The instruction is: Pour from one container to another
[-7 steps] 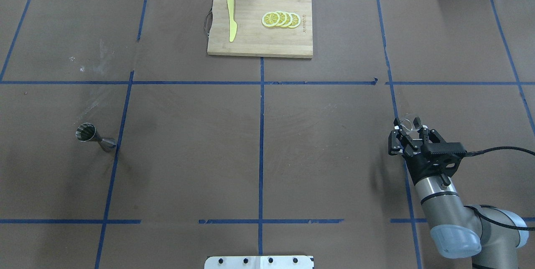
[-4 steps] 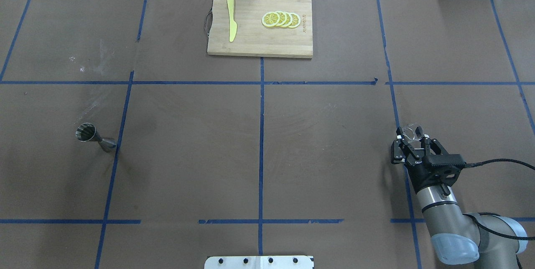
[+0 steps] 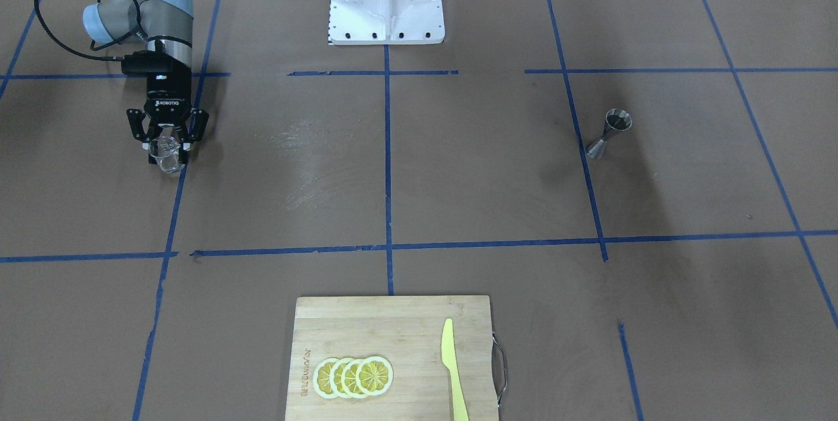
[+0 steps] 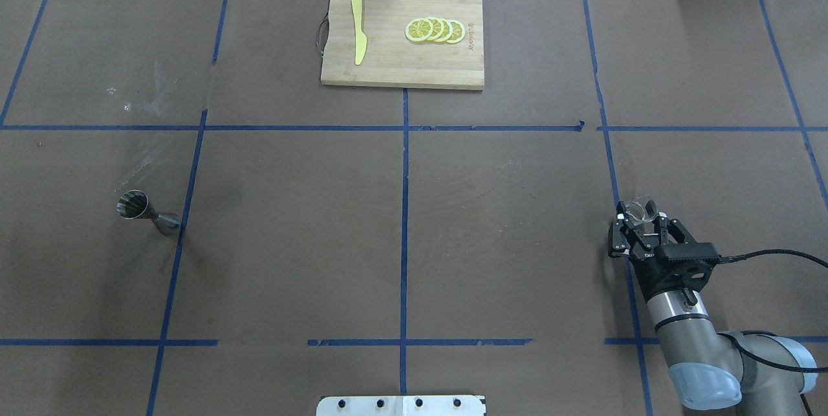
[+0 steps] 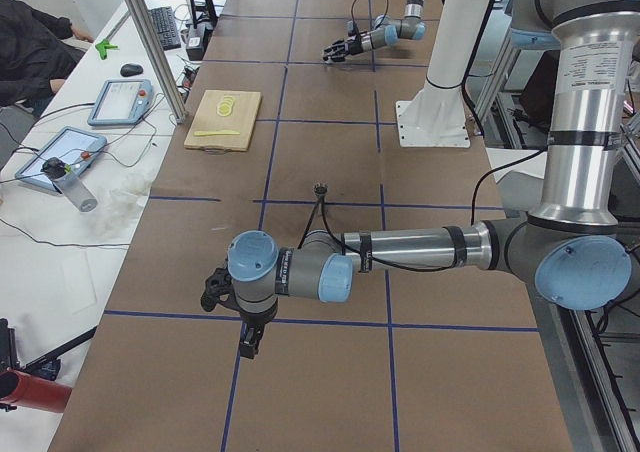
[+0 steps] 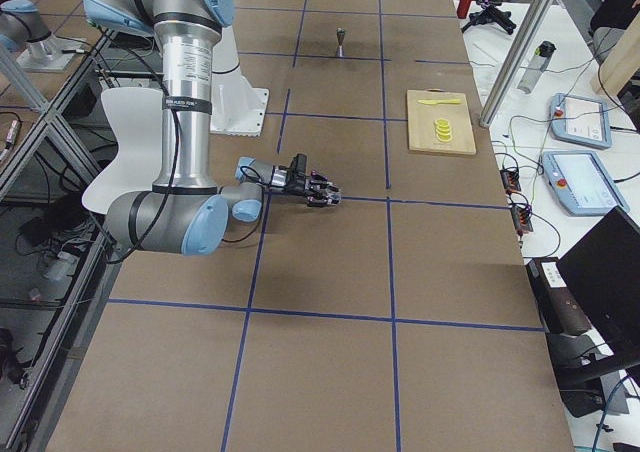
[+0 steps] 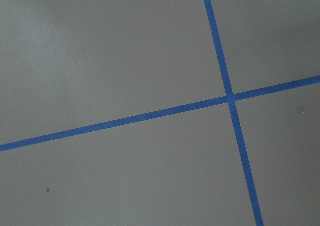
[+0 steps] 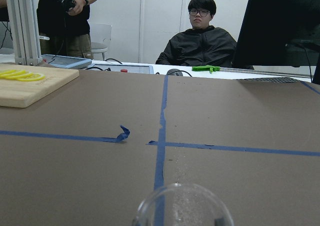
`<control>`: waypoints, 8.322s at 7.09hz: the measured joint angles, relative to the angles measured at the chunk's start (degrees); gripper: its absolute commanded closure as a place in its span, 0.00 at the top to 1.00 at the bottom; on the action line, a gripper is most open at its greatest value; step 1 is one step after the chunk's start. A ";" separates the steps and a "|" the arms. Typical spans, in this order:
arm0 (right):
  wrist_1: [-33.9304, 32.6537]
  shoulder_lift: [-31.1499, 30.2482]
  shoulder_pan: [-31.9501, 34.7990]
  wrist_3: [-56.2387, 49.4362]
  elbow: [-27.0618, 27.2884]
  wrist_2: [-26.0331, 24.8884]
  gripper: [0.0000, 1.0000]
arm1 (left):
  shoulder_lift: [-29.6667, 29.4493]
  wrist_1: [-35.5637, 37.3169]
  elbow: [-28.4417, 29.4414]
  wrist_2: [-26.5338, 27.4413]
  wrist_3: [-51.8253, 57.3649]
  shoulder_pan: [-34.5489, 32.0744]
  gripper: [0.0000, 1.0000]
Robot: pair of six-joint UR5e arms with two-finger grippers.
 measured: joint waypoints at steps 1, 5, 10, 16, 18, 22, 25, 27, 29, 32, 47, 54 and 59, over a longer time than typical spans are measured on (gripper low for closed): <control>0.31 0.03 -0.08 0.01 -0.05 0.02 0.00 | 0.01 0.00 -0.02 0.00 0.00 0.00 1.00; 1.46 0.09 -0.34 -0.07 -0.12 0.19 0.29 | -0.02 -0.07 -0.16 0.00 0.02 0.00 1.00; 1.51 0.44 -0.35 -0.10 -0.06 0.45 1.00 | -0.10 -0.49 -0.11 0.00 0.03 0.00 1.00; 1.65 0.13 -0.03 -2.21 0.98 0.22 1.00 | -0.11 -0.92 -0.10 0.00 -0.11 0.00 1.00; 1.67 -0.32 0.16 -5.43 4.14 -0.91 1.00 | -0.11 -1.11 -0.16 0.00 -0.15 0.00 1.00; 1.50 -0.36 5.64 -16.69 9.34 4.67 1.00 | -0.11 -1.14 -0.20 0.00 -0.17 0.00 1.00; 1.26 -0.21 23.78 -26.18 9.56 31.85 1.00 | -0.11 -1.16 -0.22 0.00 -0.10 0.00 1.00; 1.08 0.41 38.97 -35.32 5.91 53.24 1.00 | -0.11 -1.22 -0.22 0.00 -0.07 0.00 1.00; -0.50 1.45 52.93 -48.76 -0.49 72.54 1.00 | -0.11 -1.25 0.00 0.00 0.05 0.00 1.00; -16.63 3.74 72.09 -69.72 -3.89 95.97 1.00 | 0.34 -3.13 0.66 0.00 0.01 0.00 1.00; -45.24 1.97 84.04 -91.16 -1.84 112.74 1.00 | 0.60 -3.67 0.72 0.00 -0.18 0.04 1.00; -44.21 -0.71 84.46 -92.23 -2.05 111.73 1.00 | 0.97 -3.52 0.63 -0.01 -0.14 0.30 1.00; -44.73 -0.80 84.45 -91.36 -1.75 111.43 1.00 | 1.43 7.73 -4.90 -1.62 -0.34 0.37 1.00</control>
